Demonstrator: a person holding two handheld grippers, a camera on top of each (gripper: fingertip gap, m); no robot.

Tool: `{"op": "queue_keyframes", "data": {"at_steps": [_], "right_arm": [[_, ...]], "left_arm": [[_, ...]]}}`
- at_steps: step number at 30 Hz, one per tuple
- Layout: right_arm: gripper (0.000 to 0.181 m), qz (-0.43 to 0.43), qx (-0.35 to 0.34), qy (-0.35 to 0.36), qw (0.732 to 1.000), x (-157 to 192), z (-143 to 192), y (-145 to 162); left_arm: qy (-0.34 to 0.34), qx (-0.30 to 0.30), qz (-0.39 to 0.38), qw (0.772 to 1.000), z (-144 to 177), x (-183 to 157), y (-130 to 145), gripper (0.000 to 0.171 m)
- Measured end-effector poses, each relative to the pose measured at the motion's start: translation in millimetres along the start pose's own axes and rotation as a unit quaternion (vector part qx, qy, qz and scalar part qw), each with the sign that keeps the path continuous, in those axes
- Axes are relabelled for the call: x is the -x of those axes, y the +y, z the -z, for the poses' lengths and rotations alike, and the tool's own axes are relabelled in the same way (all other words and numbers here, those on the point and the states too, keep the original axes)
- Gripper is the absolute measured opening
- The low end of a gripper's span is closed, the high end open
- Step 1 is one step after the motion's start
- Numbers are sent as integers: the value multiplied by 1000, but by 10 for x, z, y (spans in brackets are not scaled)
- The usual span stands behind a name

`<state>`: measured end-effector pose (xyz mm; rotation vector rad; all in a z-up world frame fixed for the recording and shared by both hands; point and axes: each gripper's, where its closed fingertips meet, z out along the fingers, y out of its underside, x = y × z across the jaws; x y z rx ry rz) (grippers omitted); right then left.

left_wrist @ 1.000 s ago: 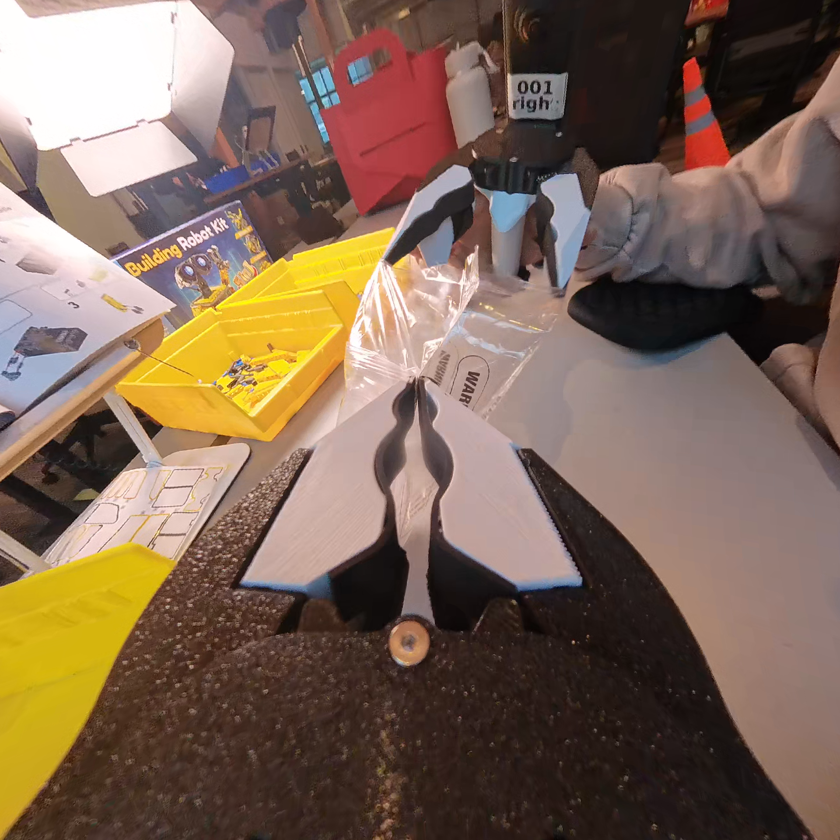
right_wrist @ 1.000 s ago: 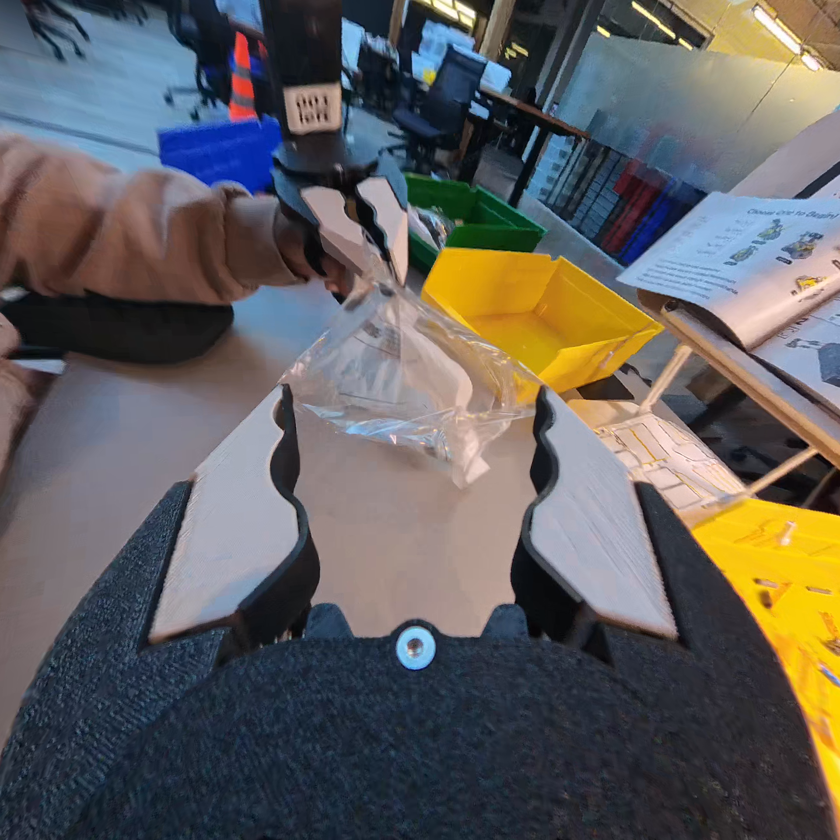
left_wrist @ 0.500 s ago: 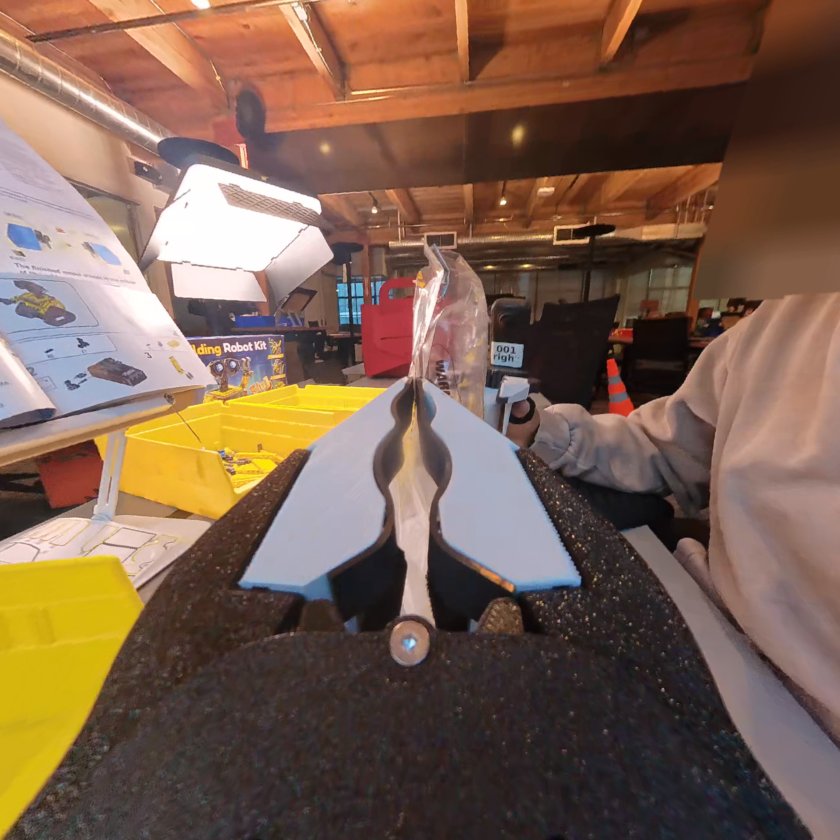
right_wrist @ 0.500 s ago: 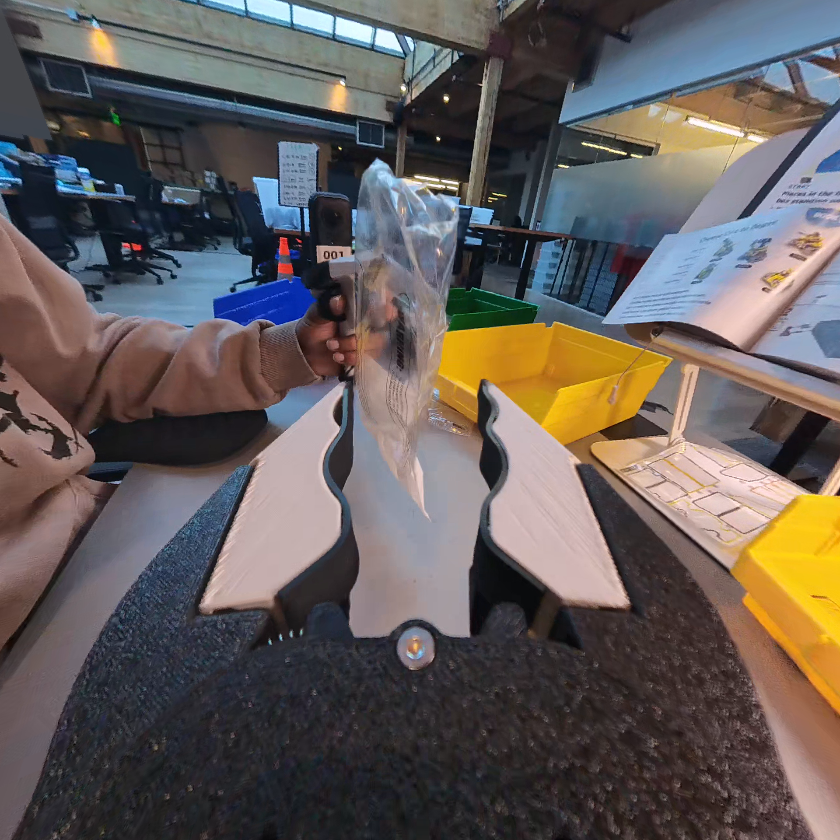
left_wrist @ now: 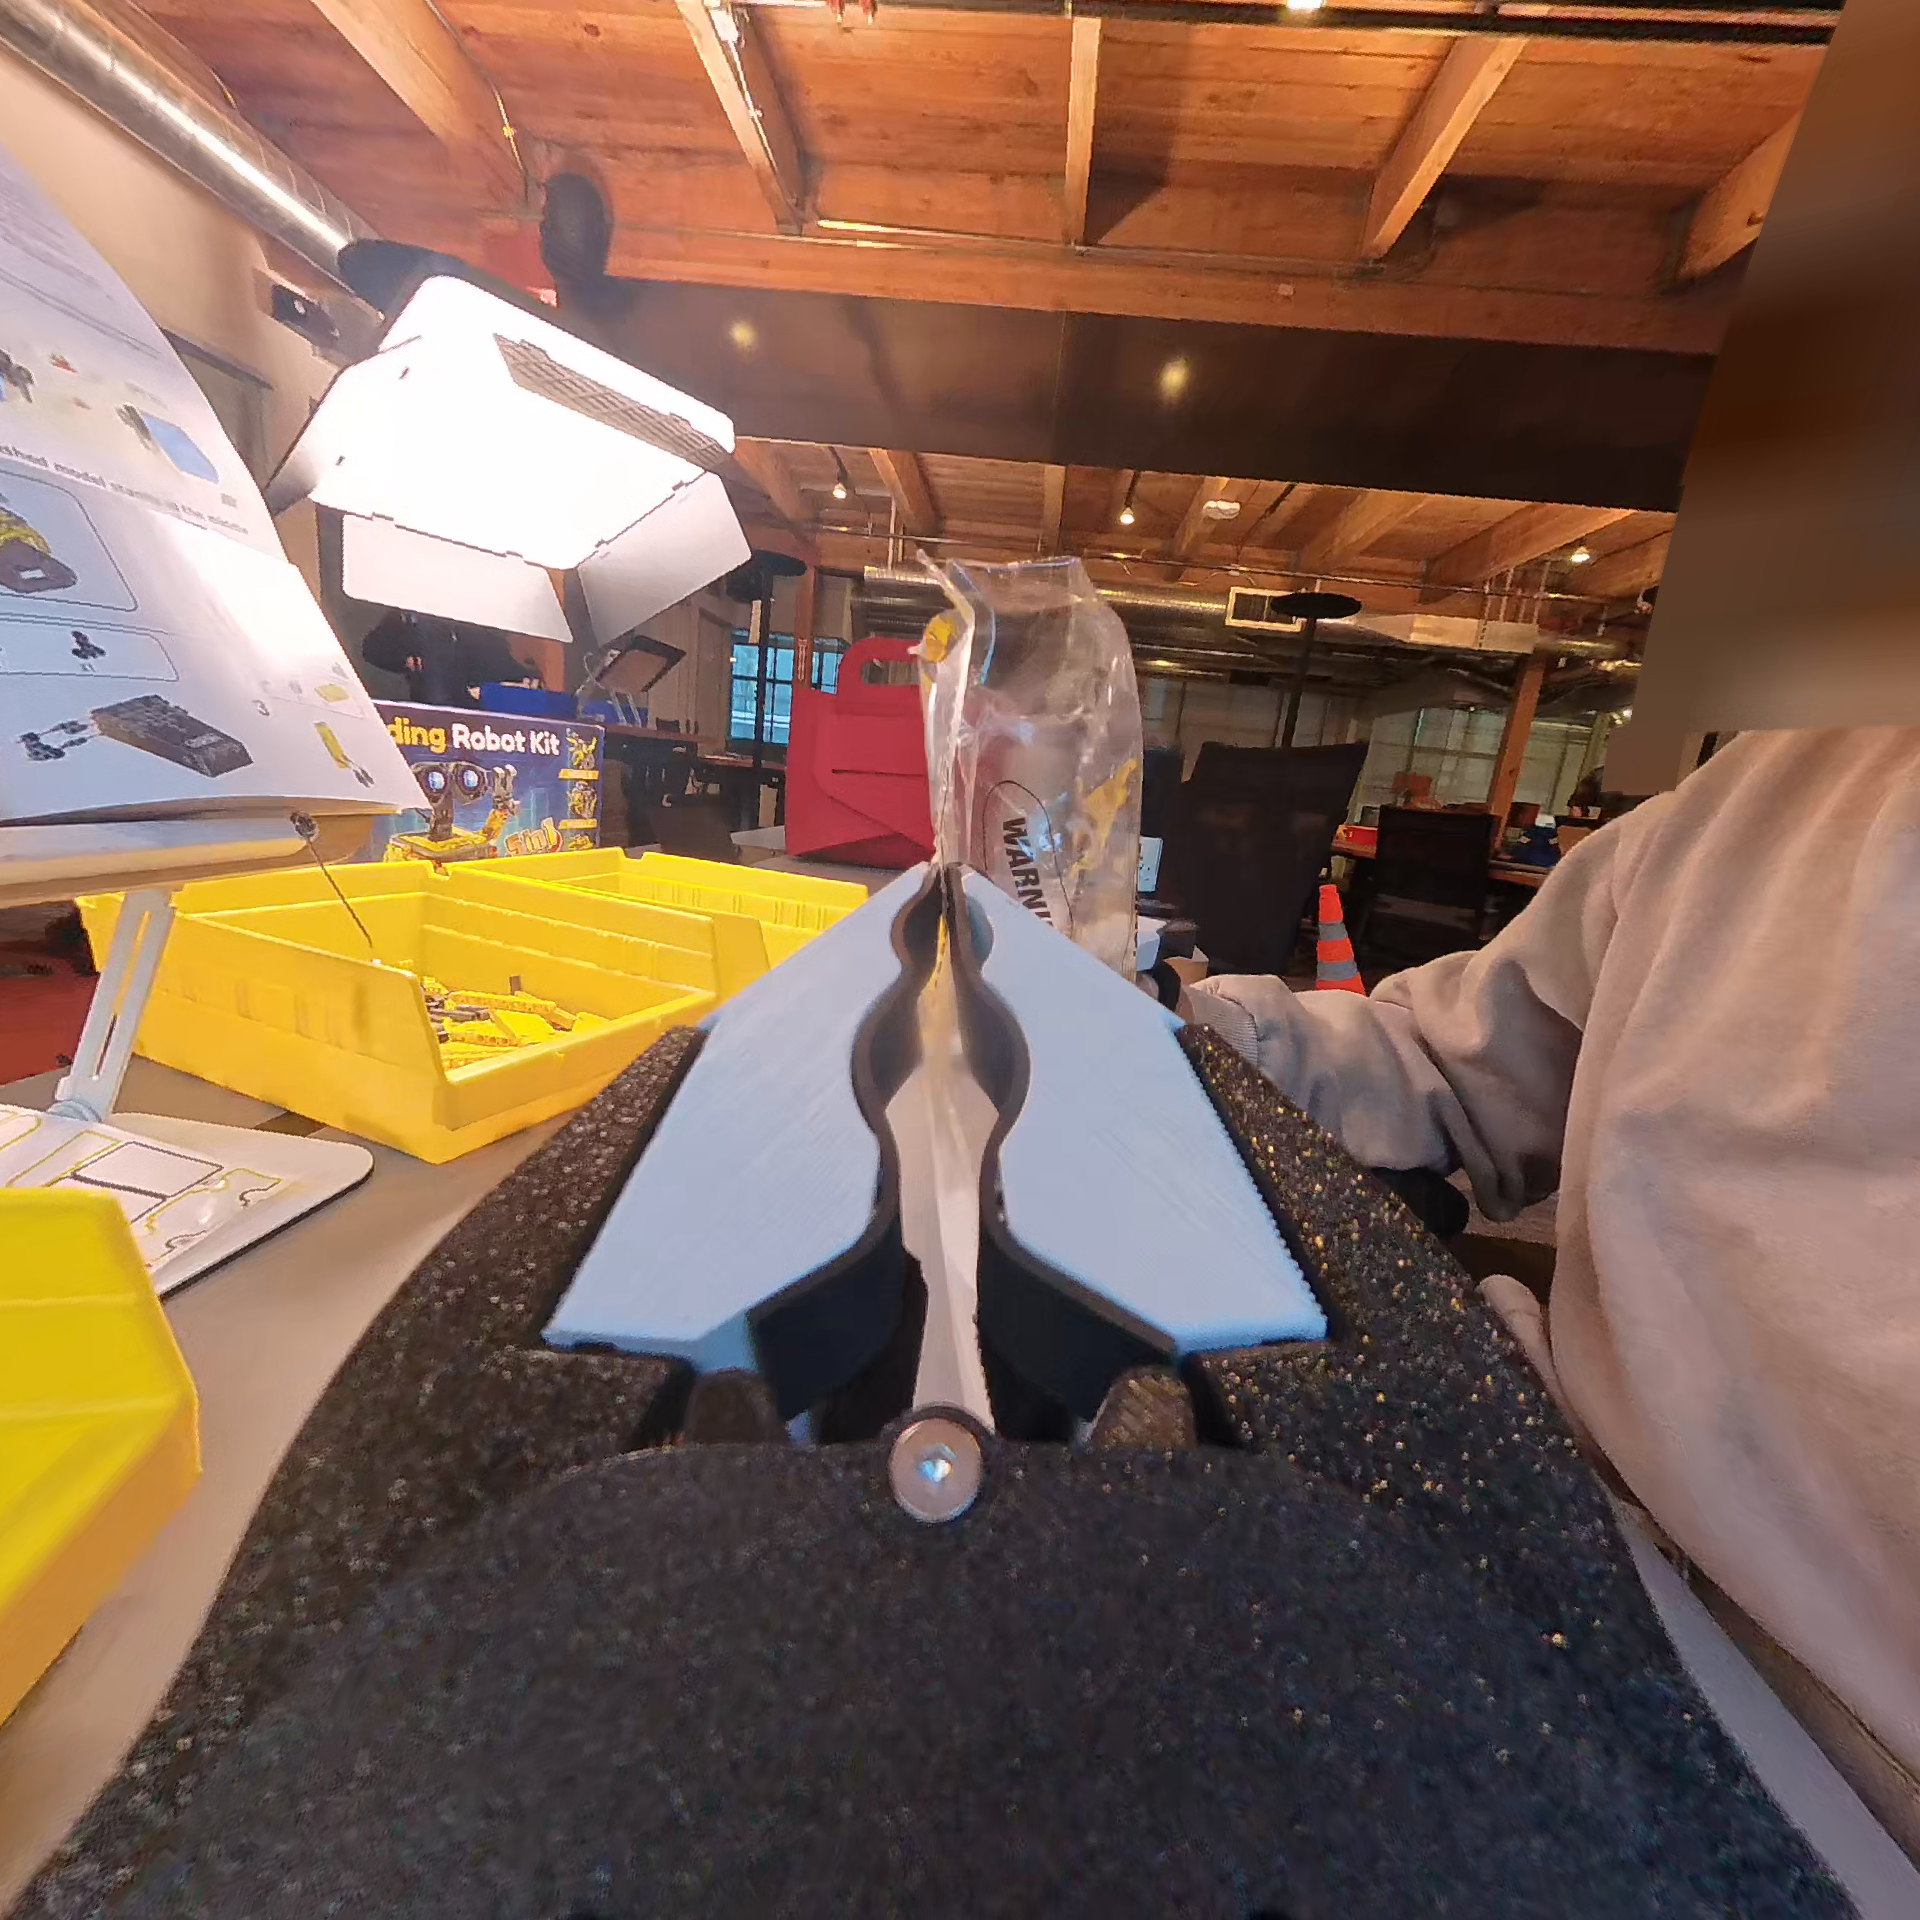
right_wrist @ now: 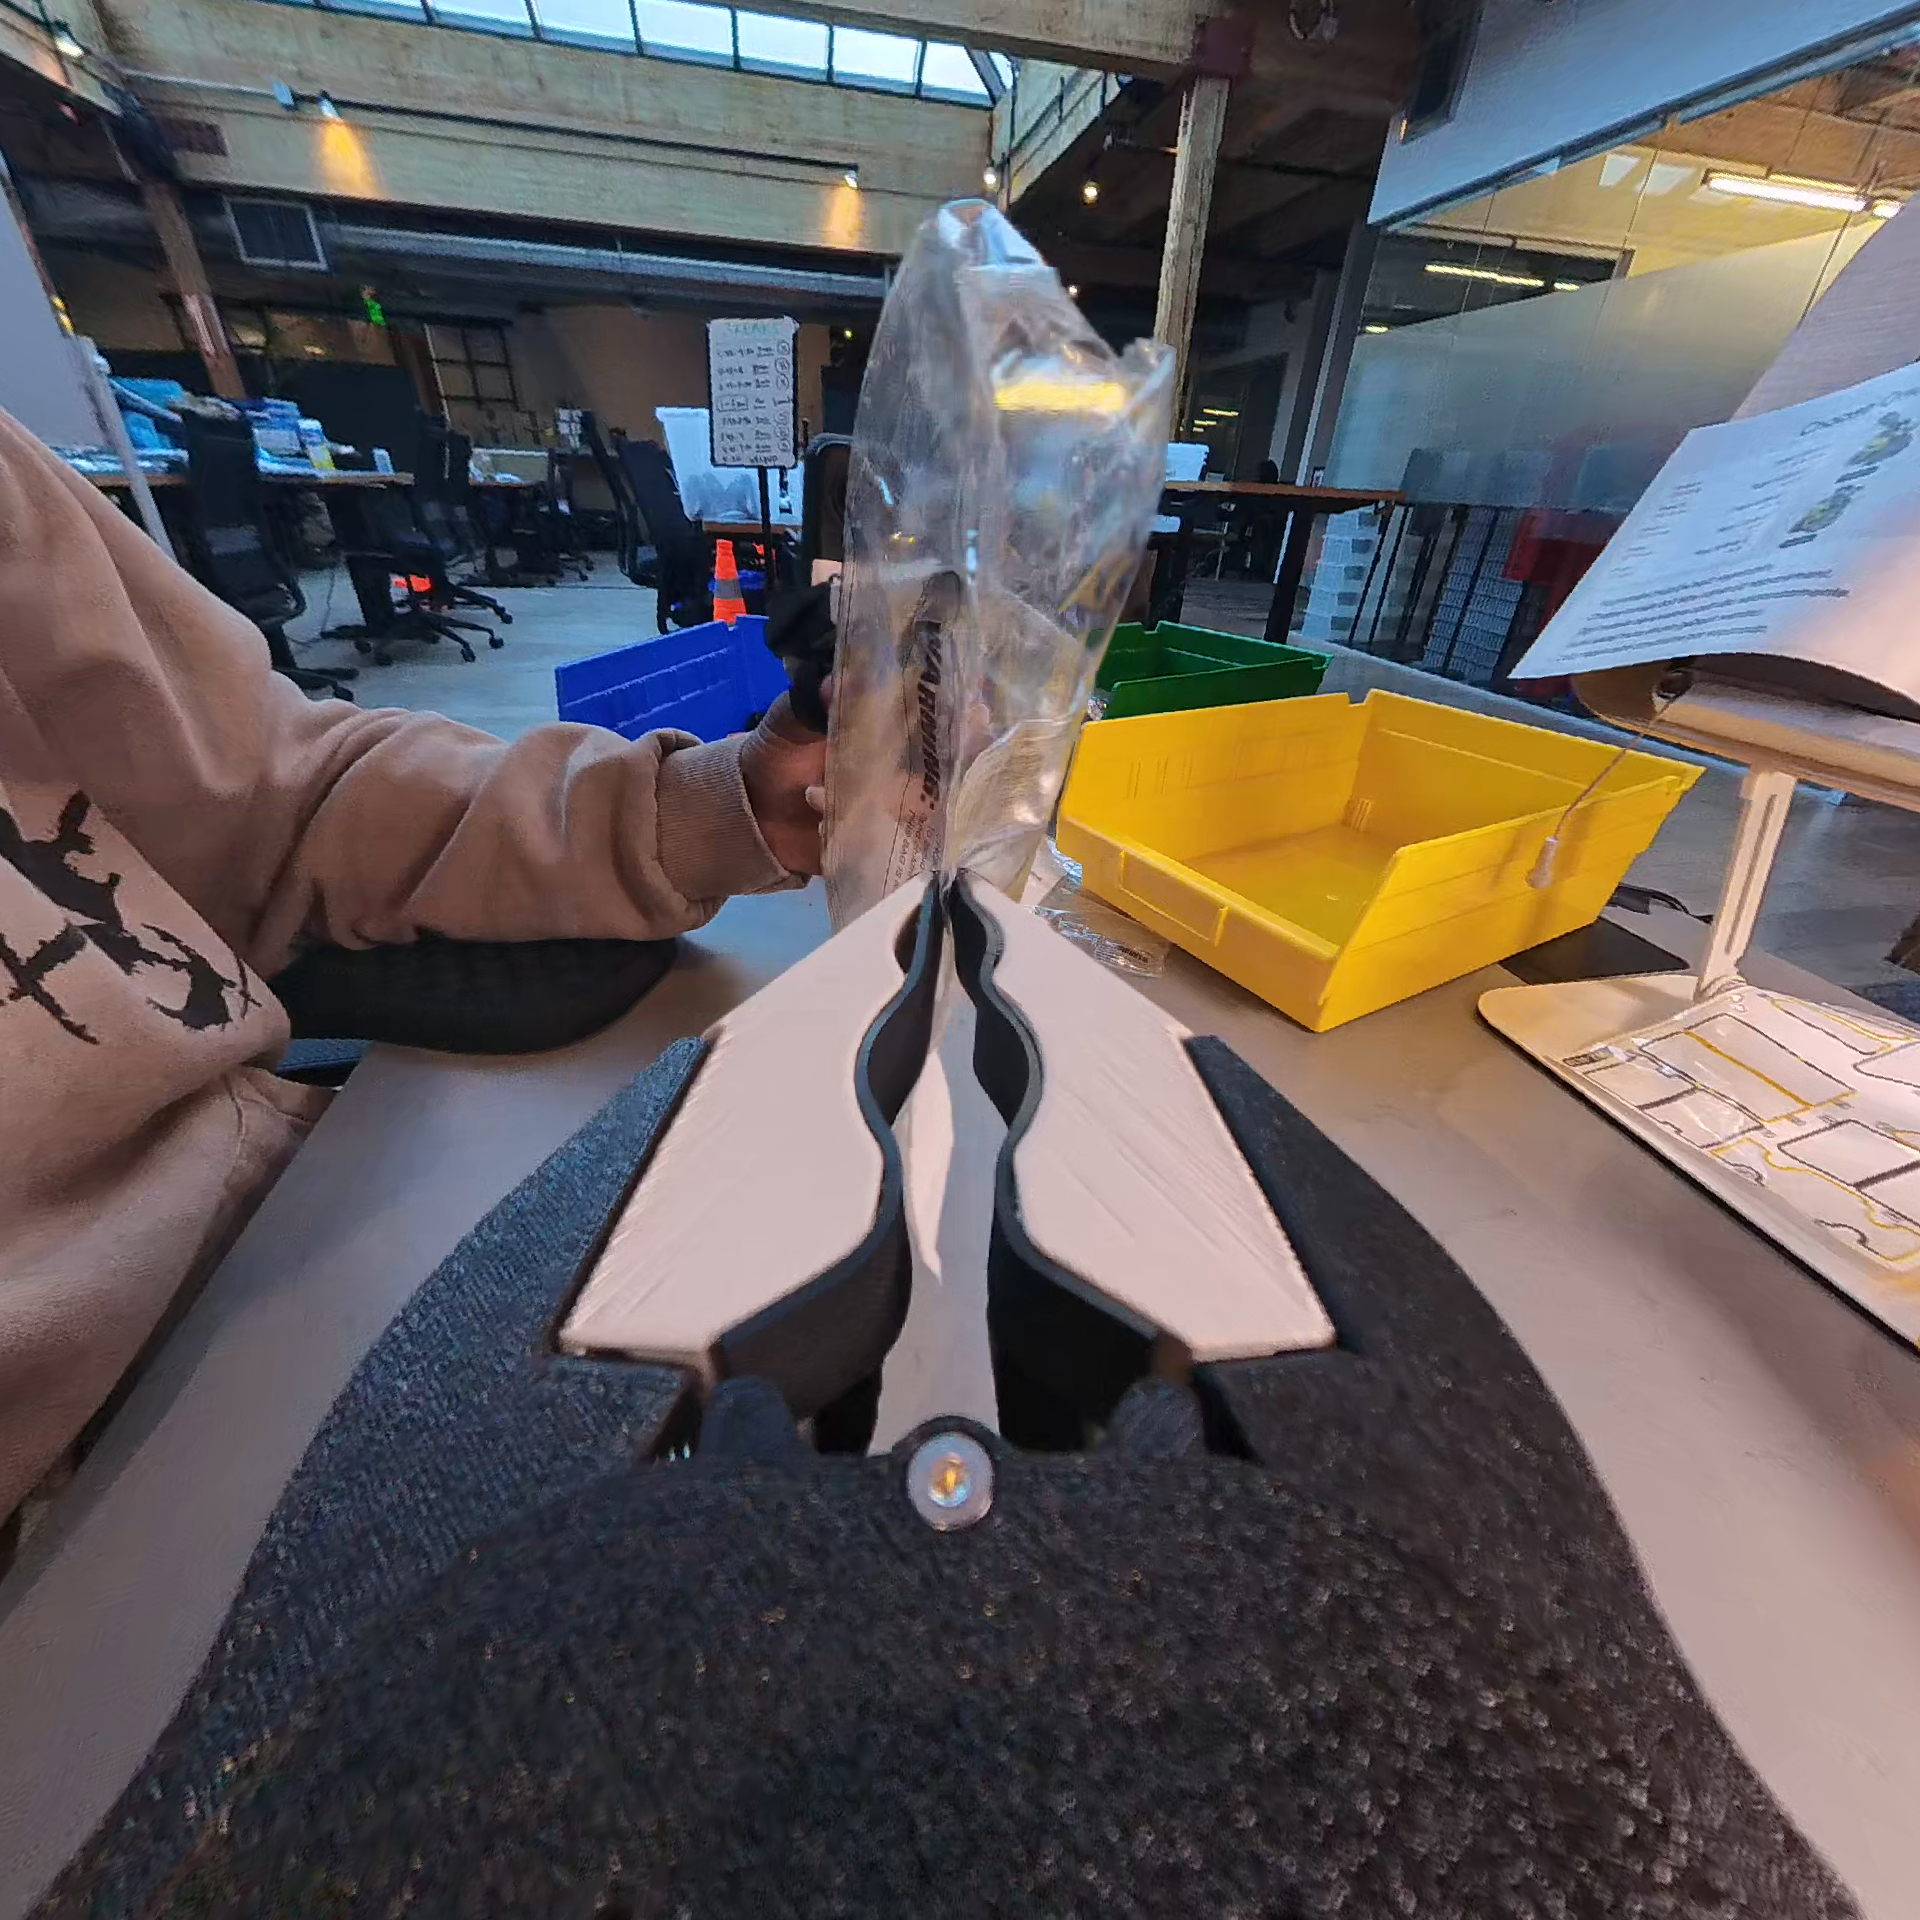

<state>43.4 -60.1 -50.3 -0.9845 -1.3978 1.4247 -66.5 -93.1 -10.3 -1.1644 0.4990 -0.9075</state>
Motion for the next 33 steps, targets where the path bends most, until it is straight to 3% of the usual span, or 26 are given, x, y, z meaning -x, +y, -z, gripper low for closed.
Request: {"op": "queue_keyframes", "data": {"at_steps": [3, 6, 8, 9, 10, 12, 14, 15, 17, 18, 19, 21, 22, 23, 26, 28, 33], "right_arm": [[0, 7, 3, 9, 1000, -22, 28, -12], [0, 19, 4, 25, 999, -76, 92, -54], [0, 33, 18, 36, 999, -112, 128, -36], [0, 37, 24, 39, 998, -122, 138, -24], [0, 37, 29, 41, 998, -132, 143, -9], [0, 37, 41, 43, 998, -148, 139, 25], [0, 37, 50, 41, 997, -138, 120, 52], [0, 37, 53, 39, 997, -124, 108, 63], [0, 36, 59, 33, 997, -85, 85, 88], [0, 35, 63, 31, 997, -72, 78, 103], [0, 34, 66, 30, 997, -59, 74, 117], [0, 36, 73, 31, 996, -51, 80, 146], [0, 37, 75, 33, 996, -56, 88, 154], [0, 36, 74, 33, 996, -61, 97, 153], [0, 23, 65, 34, 997, -85, 131, 136], [0, 19, 64, 36, 997, -101, 152, 139], [0, 16, 69, 36, 997, -103, 136, 188]], "left_arm": [[-33, 34, 15, 999, -24, 65, -11, 1], [-96, 72, 16, 993, 90, 73, -303, 25], [-200, 96, -14, 975, 412, 104, -648, 33], [-286, 125, -35, 949, 714, 180, -816, 36], [-389, 164, -55, 905, 1148, 270, -984, 38], [-579, 227, -84, 779, 2234, 274, -1363, 48], [-712, 265, -61, 647, 3355, 64, -1608, 57], [-754, 272, -25, 597, 3842, -63, -1612, 67], [-806, 284, 75, 515, 4640, -308, -1362, 90], [-811, 302, 129, 485, 4900, -420, -1116, 99], [-803, 319, 179, 471, 5046, -498, -849, 105], [-776, 349, 248, 463, 5180, -570, -408, 98], [-756, 359, 274, 474, 5174, -563, -243, 88], [-739, 365, 293, 485, 5163, -540, -130, 67], [-719, 420, 298, 467, 5328, -533, -74, 54], [-701, 443, 300, 471, 5432, -535, -120, 41], [-667, 427, 274, 545, 5453, -379, -211, 18]]}}
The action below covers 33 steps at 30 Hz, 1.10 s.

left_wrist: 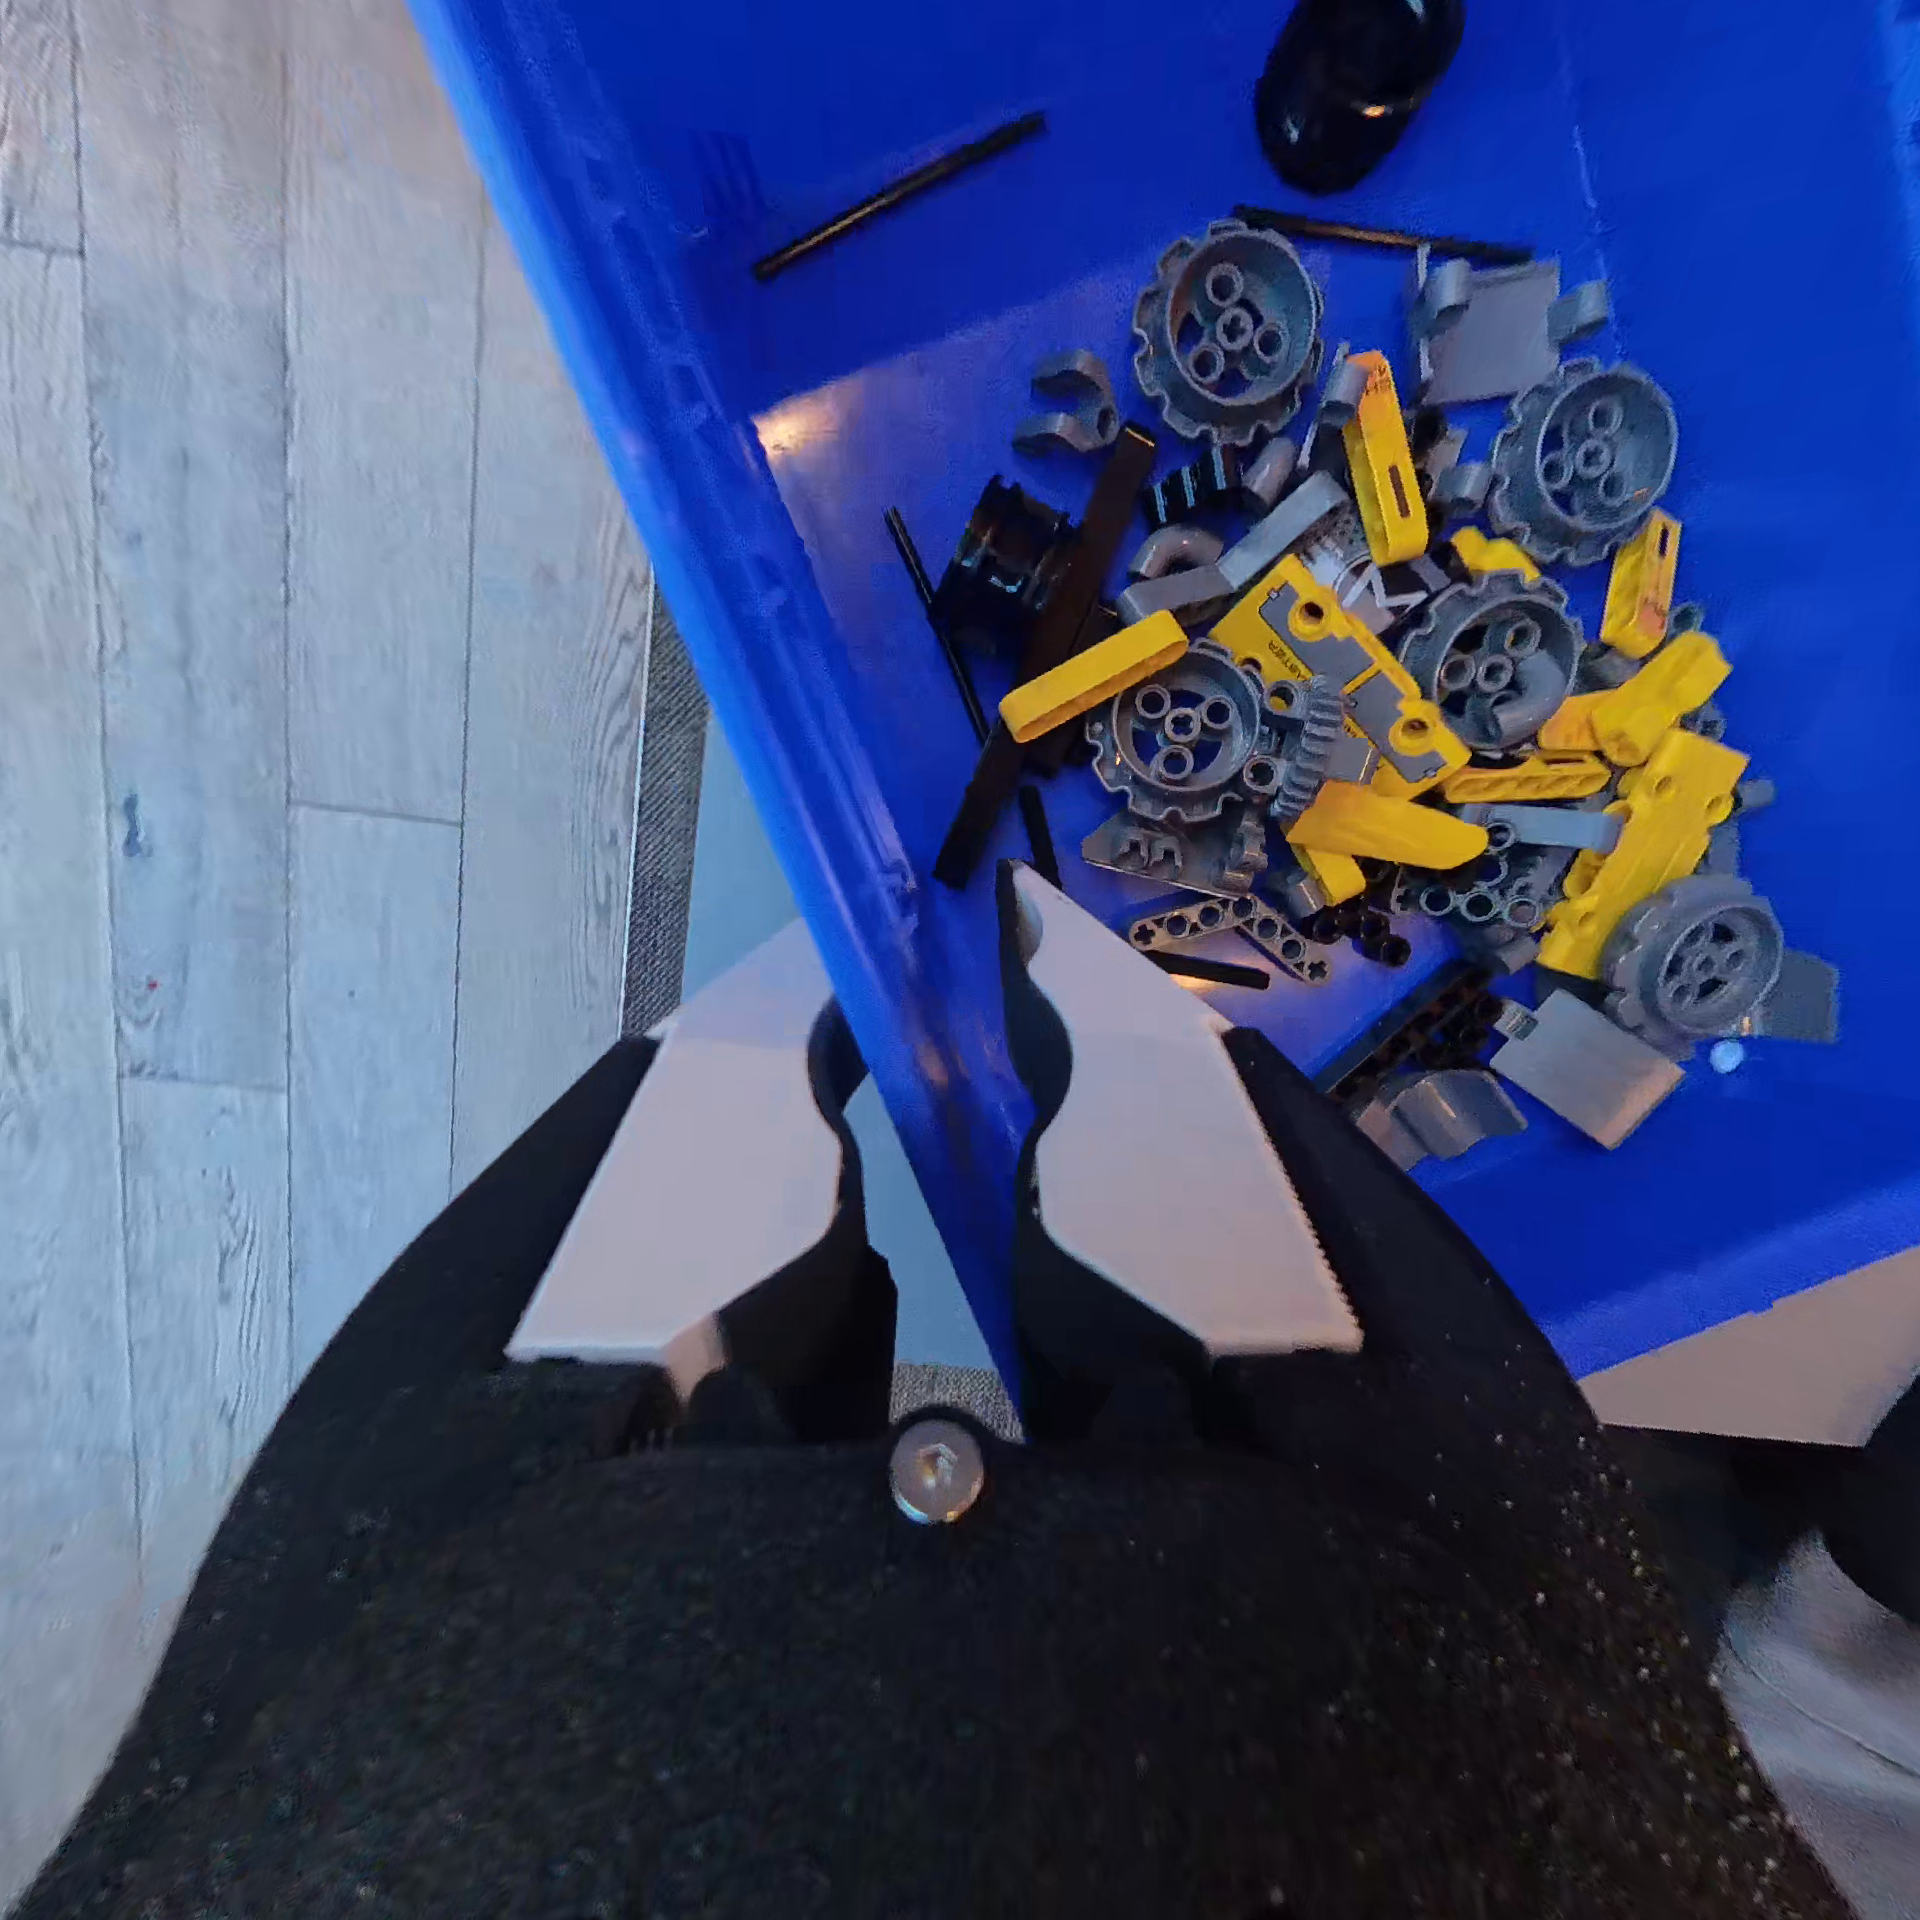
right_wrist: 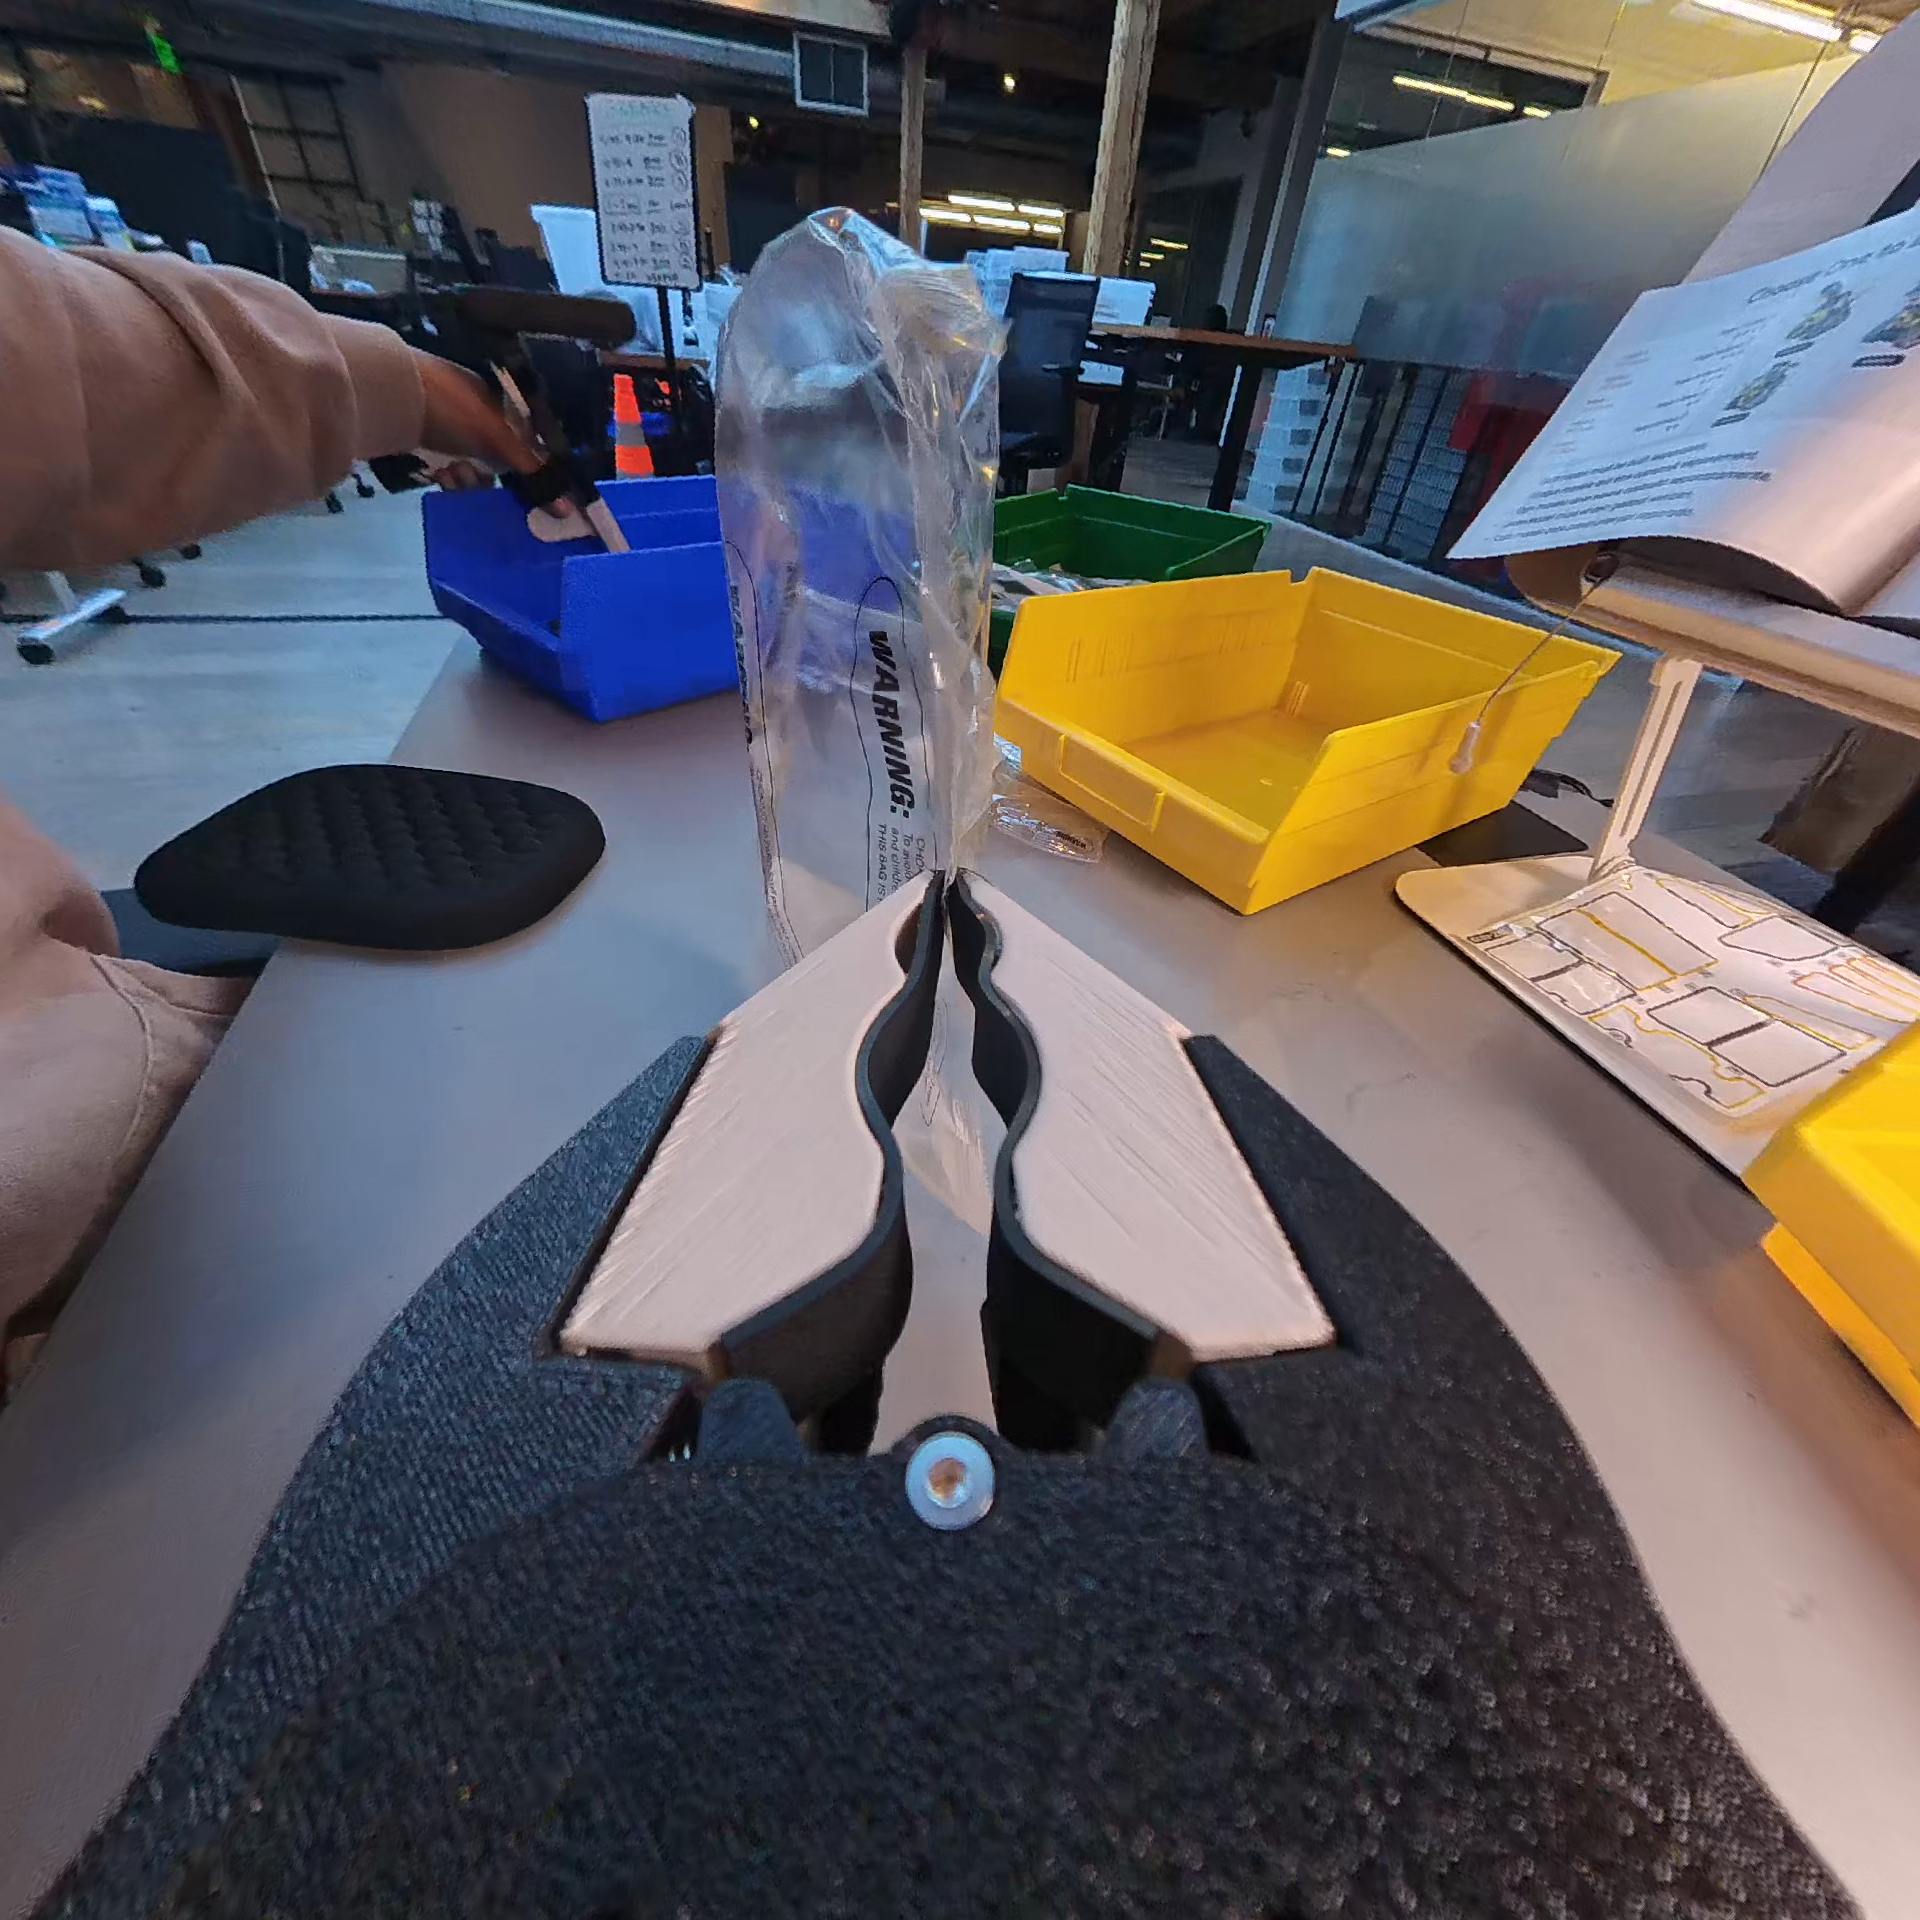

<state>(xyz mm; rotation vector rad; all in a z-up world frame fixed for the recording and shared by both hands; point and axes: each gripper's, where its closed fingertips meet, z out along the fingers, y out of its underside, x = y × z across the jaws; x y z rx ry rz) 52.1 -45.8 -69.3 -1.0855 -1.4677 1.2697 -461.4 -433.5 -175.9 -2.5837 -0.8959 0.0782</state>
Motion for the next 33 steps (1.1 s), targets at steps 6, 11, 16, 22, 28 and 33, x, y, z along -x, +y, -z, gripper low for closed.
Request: {"op": "queue_keyframes", "data": {"at_steps": [6, 11, 16, 22, 28, 33], "right_arm": [[0, -10, -1, -11, 1000, 35, -38, 40], [0, -7, 4, -14, 1000, 47, -41, 66], [0, -14, 5, -18, 1000, 40, -38, 78], [0, -20, 10, -22, 1000, 35, -39, 110], [0, -19, 14, -28, 999, 66, -63, 136], [0, -20, 20, -30, 999, 76, -80, 164]], "left_arm": [[26, 59, 5, 998, -115, -12, 161, 20], [7, 51, -12, 999, -71, -16, 124, 3], [-14, 109, -21, 994, 39, 52, 341, 6], [-9, 127, -69, 989, 153, 100, 332, 9], [39, 81, -44, 995, 107, 133, 218, 4], [53, 55, -44, 996, 126, 89, 173, 2]]}}
